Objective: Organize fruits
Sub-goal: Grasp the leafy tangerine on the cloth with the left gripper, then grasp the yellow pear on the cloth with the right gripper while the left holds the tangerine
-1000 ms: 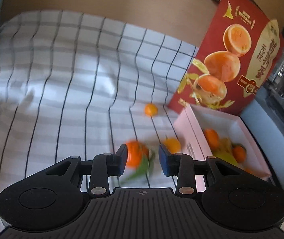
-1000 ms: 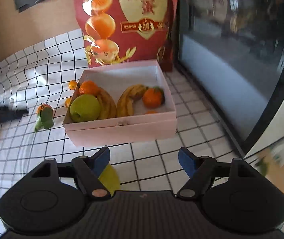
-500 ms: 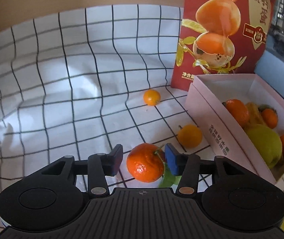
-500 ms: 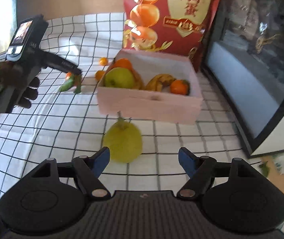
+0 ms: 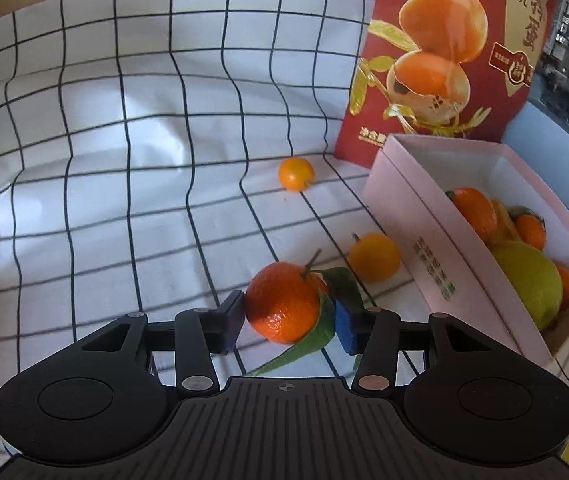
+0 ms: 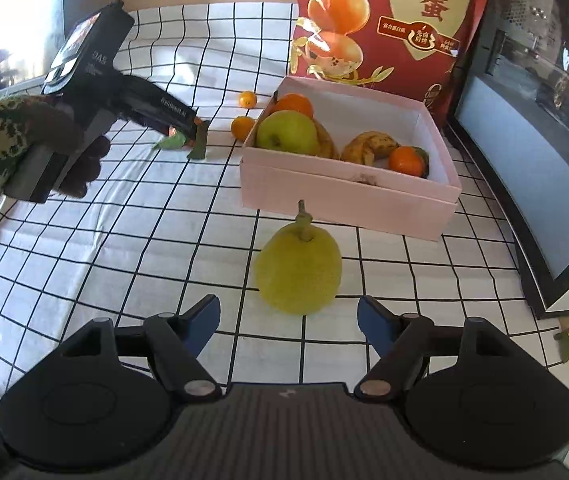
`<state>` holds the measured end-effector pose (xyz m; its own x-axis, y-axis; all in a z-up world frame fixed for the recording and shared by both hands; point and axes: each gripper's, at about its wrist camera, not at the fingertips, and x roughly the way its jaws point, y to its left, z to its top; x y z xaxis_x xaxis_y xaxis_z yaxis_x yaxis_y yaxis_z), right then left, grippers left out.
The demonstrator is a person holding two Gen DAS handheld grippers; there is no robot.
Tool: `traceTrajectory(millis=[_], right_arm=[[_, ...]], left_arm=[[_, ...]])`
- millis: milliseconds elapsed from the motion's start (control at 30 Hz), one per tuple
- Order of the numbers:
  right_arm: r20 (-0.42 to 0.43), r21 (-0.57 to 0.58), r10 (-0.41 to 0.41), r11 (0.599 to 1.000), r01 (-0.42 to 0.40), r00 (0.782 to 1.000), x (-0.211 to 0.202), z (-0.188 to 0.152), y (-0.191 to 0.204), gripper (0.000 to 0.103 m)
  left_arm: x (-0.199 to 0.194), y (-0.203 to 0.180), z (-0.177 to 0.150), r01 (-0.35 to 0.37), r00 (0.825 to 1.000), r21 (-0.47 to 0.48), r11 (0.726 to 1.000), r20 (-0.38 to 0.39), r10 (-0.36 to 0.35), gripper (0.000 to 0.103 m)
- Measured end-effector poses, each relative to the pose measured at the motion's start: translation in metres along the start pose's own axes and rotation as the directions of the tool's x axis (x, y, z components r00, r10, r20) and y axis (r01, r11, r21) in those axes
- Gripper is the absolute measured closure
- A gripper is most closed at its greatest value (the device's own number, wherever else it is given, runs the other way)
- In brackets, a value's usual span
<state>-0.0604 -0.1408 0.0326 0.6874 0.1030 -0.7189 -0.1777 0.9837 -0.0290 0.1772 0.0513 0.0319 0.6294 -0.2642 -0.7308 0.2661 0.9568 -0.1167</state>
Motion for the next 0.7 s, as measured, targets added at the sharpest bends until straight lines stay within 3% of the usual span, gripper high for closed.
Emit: traceTrajectory(millis=[300,433,567,700], right_arm=[[-0.005,-0.057,-0.012,0.998,0.012,1.000,-0.003,-0.004,0.008,0.027],[0.002,-0.063,-0.023,0.998,0.023,1.000,-0.005,-0.005,0.007,0.027],[0.011,-0.043,-0.034,0.998,0.034,0.999,-0.004,-0.003,0.002,0.027],[0.023,-0.024,-0.043,0.999,0.044,0.999,-0.001,0.000,-0.002,0.027]], left_arm=[[0.014,0.005,0.009,-0.002,1.000,0.009,1.000,0.016,0.002,0.051],[0.001,0.005,0.006,0.004,0.999,0.004,1.000,0.047,-0.004,0.051],[-0.031,0.001,-0.008,0.058,0.995,-0.037,0.998,0.083,-0.054,0.052],[-0.067,-0.021,-0.043,0.152,0.987,-0.004,0.988,0.050,-0.151,0.052]])
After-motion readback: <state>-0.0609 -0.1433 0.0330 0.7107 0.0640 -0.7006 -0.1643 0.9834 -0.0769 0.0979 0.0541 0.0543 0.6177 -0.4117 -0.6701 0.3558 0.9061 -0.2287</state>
